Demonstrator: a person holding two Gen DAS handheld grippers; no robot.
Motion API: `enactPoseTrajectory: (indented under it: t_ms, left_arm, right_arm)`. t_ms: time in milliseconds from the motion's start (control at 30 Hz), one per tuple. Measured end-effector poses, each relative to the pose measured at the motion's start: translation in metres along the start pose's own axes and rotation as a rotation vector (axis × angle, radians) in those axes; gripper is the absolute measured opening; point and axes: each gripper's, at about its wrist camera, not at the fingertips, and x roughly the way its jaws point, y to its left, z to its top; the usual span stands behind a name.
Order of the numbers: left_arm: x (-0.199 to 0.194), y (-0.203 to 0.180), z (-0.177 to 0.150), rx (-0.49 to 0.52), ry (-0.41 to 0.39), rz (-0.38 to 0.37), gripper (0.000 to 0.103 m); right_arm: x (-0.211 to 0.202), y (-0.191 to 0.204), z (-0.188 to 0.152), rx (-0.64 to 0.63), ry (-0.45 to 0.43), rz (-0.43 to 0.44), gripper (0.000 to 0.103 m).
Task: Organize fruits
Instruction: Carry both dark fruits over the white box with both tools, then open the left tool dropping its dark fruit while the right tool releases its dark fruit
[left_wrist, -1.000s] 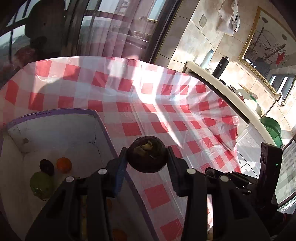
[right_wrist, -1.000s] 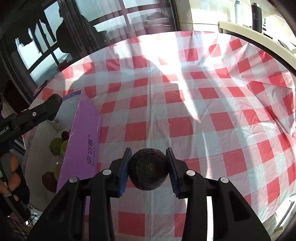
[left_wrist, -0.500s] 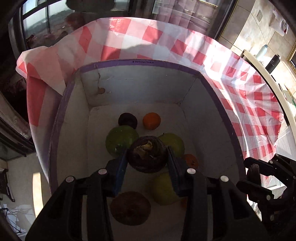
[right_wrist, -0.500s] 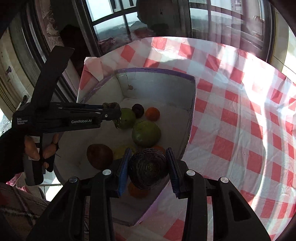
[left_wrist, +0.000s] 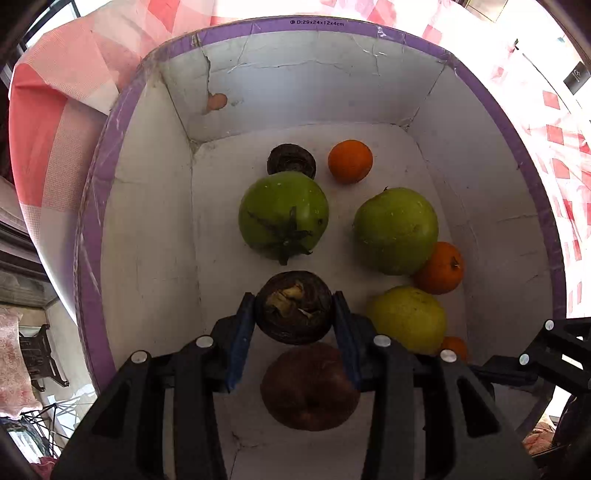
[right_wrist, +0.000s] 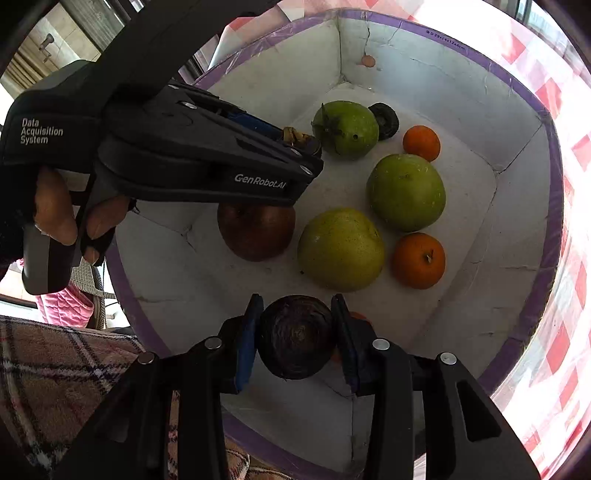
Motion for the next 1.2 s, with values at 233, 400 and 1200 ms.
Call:
enactPoseTrajectory:
  t_ms: [233, 400, 1200]
  left_arm:
    - [0.000, 0.003, 0.007, 0.039, 0.008, 0.012, 0.042]
    - [0.004, -0.001, 0.005, 0.053, 0.024, 0.037, 0.042]
    - [0.006, -0.010, 0.020, 0.083, 0.044, 0.050, 0.051]
  right_arm:
    - [0.017, 0.007, 0.009, 0.006, 0.087, 0.006, 0.038]
    - [0.024, 0.016, 0.015, -0.034, 0.107, 0.002, 0.038]
    - [0.026, 0.011, 0.020, -0.006, 0.093, -0.040, 0.056]
